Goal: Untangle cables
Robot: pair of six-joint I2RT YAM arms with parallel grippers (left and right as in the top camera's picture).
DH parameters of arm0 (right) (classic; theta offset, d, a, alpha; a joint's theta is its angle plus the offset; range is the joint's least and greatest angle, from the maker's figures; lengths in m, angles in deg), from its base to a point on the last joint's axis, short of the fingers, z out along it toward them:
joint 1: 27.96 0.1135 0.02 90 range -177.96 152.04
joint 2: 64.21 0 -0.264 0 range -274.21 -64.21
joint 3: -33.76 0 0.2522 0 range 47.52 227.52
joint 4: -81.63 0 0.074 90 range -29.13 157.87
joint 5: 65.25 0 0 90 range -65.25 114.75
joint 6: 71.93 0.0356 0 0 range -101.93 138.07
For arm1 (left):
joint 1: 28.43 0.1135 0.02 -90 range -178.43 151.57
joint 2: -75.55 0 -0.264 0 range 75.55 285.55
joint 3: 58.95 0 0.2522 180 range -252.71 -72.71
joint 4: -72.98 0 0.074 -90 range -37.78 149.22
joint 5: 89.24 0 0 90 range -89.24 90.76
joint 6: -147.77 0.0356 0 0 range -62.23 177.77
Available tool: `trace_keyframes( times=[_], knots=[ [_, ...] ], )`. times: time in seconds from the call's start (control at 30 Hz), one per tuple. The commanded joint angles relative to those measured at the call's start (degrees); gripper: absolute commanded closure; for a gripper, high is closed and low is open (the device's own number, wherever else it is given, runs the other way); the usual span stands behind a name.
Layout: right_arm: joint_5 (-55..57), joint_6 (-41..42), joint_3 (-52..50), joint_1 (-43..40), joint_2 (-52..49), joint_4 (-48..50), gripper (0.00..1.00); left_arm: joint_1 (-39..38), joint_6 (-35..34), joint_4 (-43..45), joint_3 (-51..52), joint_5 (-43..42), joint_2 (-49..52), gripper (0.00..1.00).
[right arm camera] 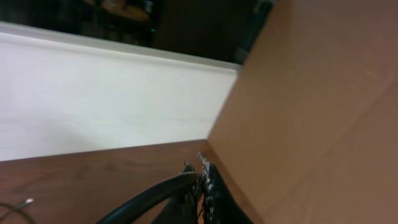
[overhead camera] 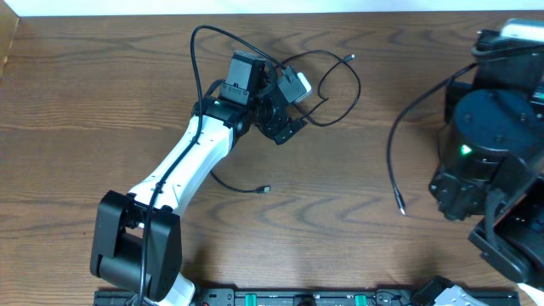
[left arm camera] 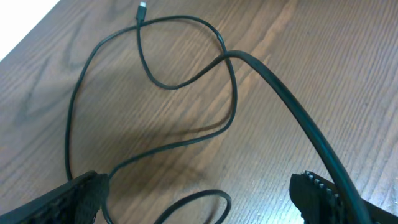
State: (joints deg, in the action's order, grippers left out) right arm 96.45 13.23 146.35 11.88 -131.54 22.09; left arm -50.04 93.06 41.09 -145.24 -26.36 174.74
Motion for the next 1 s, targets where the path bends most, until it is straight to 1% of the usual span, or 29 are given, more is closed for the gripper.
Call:
trace_keyframes(
  times=[0.0,0.1,0.13,0.17,0.23,0.37,0.47,0.53,0.6,0.7,0.77,0.97],
  knots=[
    [1.42,2.95,0.42,-3.98,2.01,-2.01,0.99,-0.09,-0.5,-1.38,0.11,-0.79,-1.09,0.02],
    [0.96,6.86,0.42,-9.46,2.71,-6.03,0.99,-0.09,-0.5,-2.4,0.11,-0.76,-1.01,0.02],
    [-0.61,8.87,0.42,-14.03,2.97,-8.41,0.99,-0.09,-0.5,-2.62,0.11,-0.79,-0.81,0.02],
    [-1.4,9.35,0.42,-16.28,3.02,-9.09,0.99,-0.09,-0.5,-2.64,0.11,-0.79,-0.74,0.02],
    [-2.71,9.75,0.42,-20.96,3.06,-9.38,0.99,-0.09,-0.5,-2.78,0.11,-0.79,-0.7,0.02],
    [-4.02,13.88,0.42,-31.89,2.89,-8.79,0.99,-0.09,-0.52,-2.95,0.11,-0.79,-0.7,0.02],
    [-6.16,18.14,0.37,-40.17,2.05,-8.7,0.99,-0.09,-0.52,-3.32,0.11,-0.81,-0.7,0.02],
    [-8.35,22.71,0.31,-46.29,1.09,-9.22,0.99,-0.09,-0.52,-3.63,0.11,-0.81,-0.7,0.02],
    [-12.24,27.12,-0.22,-52.61,-0.09,-9.44,0.99,-0.09,-0.52,-3.91,0.11,-0.79,-0.7,0.02],
    [-20.96,29.55,-1.07,-61.18,-2.36,-9.11,0.99,-0.09,-0.52,-4.15,0.11,-0.79,-0.7,0.02],
    [-27.52,29.55,-1.09,-67.1,-4.74,-8.44,0.99,-0.09,-0.52,-4.15,0.11,-0.79,-0.7,0.02],
    [-43.25,26.47,-1.07,-79.38,-11.15,-5.03,0.99,-0.13,-0.52,-4.15,0.11,-0.87,-0.7,0.02]
  ],
)
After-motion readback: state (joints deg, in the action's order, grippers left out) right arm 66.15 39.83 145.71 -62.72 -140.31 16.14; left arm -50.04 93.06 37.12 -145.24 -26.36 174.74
